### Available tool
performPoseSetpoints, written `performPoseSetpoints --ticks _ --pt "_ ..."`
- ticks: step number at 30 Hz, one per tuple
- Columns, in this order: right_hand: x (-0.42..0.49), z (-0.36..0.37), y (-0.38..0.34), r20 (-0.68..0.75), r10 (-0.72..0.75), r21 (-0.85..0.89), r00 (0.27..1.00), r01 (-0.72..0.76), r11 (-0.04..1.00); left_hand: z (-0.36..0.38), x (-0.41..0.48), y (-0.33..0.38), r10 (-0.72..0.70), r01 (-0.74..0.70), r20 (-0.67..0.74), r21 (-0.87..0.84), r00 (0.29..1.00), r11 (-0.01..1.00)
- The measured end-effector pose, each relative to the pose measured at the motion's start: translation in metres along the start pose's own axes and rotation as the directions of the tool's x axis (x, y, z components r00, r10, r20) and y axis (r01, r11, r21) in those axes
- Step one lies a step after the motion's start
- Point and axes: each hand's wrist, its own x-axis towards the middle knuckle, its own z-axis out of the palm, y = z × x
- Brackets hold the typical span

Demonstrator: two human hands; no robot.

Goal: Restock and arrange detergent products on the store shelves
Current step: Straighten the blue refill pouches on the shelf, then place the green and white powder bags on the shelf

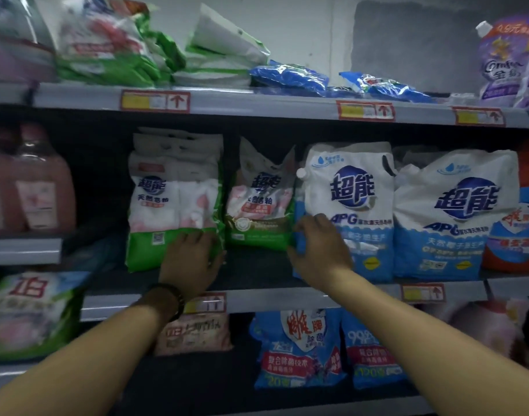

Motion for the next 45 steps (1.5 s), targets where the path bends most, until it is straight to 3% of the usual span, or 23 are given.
performPoseSetpoints --ticks 4,8,14,22,28,32,35,40,42,43,45 --pt "0.016 0.046 -0.042 0.233 0.050 0.283 0.971 -0.117 0.952 0.002 -0.022 -0.059 -0.139 0.145 -0.095 0.058 0.986 0.988" --pt "0.040 0.089 -0.067 0.280 0.140 0.435 0.950 -0.256 0.864 0.012 -0.039 -0.072 -0.287 0.276 -0.197 -0.083 0.937 0.958" --pt "0.083 0.130 -0.092 0.417 0.167 0.481 0.893 -0.373 0.793 0.016 -0.039 -0.070 -0.270 0.261 -0.184 -0.076 0.945 0.962" --pt "0.115 0.177 -0.098 0.538 0.236 0.619 0.809 -0.569 0.541 0.021 -0.038 -0.071 -0.218 0.207 -0.197 -0.077 0.956 0.975" --pt "0.112 0.168 -0.094 0.572 0.163 0.631 0.804 -0.558 0.539 0.020 -0.038 -0.069 -0.216 0.201 -0.185 -0.098 0.959 0.975" --pt "0.101 0.142 -0.107 0.426 0.183 0.689 0.886 -0.449 0.568 0.020 -0.040 -0.068 -0.243 0.201 -0.196 -0.211 0.950 0.957" --pt "0.099 0.115 -0.120 0.216 0.279 0.625 0.935 -0.353 0.696 0.017 -0.041 -0.067 -0.228 0.176 -0.176 -0.269 0.958 0.947" --pt "0.074 0.072 -0.134 -0.092 0.350 0.471 0.932 -0.269 0.840 0.000 -0.043 -0.074 -0.083 0.070 -0.010 -0.436 0.997 0.897" --pt "0.060 0.068 -0.137 -0.176 0.355 0.416 0.918 -0.258 0.872 -0.008 -0.039 -0.074 -0.068 0.118 0.107 -0.593 0.992 0.796" --pt "0.055 0.068 -0.139 -0.214 0.342 0.381 0.915 -0.244 0.892 -0.012 -0.036 -0.070 -0.115 0.187 0.149 -0.697 0.982 0.692" --pt "0.047 0.068 -0.144 -0.257 0.303 0.317 0.918 -0.217 0.923 -0.024 -0.026 -0.059 -0.257 0.362 0.283 -0.863 0.924 0.353"
